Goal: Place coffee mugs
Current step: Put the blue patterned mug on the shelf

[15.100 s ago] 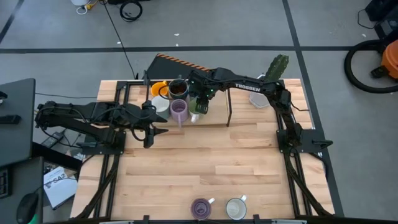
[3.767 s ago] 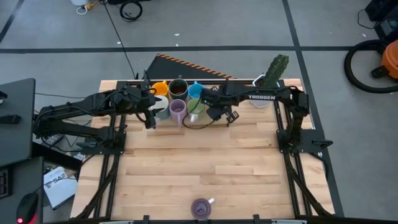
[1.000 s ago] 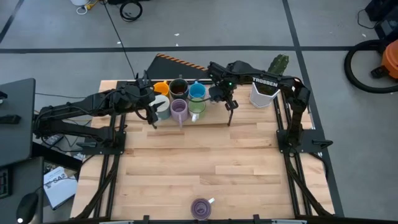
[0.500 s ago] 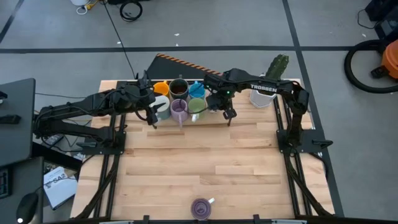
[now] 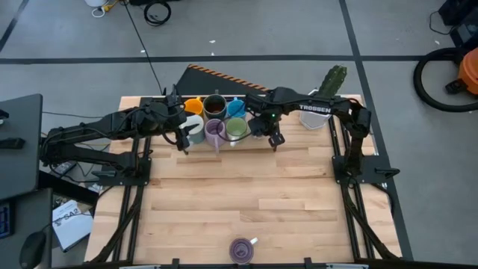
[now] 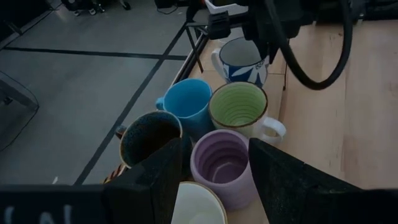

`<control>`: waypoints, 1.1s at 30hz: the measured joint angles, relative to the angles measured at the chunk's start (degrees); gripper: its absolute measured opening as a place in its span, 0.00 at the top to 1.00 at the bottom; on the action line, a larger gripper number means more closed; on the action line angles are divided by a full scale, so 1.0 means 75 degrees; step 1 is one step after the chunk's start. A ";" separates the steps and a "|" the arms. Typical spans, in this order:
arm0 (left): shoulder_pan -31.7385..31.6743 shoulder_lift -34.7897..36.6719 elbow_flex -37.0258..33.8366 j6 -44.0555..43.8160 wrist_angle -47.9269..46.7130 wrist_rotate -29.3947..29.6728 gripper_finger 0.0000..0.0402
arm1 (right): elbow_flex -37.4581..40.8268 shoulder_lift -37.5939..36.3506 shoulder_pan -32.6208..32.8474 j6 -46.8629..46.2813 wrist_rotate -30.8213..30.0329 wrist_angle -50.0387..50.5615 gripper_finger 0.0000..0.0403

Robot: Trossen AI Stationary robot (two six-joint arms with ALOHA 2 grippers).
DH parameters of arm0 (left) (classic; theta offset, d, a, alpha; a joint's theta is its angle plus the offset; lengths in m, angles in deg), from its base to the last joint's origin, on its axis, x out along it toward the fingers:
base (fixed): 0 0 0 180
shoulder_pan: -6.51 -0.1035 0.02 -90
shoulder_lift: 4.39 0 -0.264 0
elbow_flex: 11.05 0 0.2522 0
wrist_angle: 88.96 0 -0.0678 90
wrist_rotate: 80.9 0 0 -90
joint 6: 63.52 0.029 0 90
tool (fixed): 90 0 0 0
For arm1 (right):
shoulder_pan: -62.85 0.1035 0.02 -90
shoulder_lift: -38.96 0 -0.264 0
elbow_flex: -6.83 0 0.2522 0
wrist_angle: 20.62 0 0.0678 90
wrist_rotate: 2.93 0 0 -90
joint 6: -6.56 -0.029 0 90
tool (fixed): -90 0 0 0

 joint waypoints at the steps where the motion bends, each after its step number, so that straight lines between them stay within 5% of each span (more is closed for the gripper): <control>1: 0.0000 0.0000 0.0000 -0.0003 -0.0001 0.0000 0.52 | 0.0000 0.0000 0.0007 0.0024 0.0023 -0.0030 0.91; 14: 0.0000 0.0000 0.0000 -0.0011 -0.0020 -0.0001 0.52 | 0.0000 0.0000 0.0017 0.0117 0.0139 -0.0157 0.90; 33: 0.0000 0.0000 0.0000 -0.0110 -0.0242 -0.0002 0.52 | -0.0048 -0.0003 0.0068 -0.0430 -0.0173 -0.0047 0.67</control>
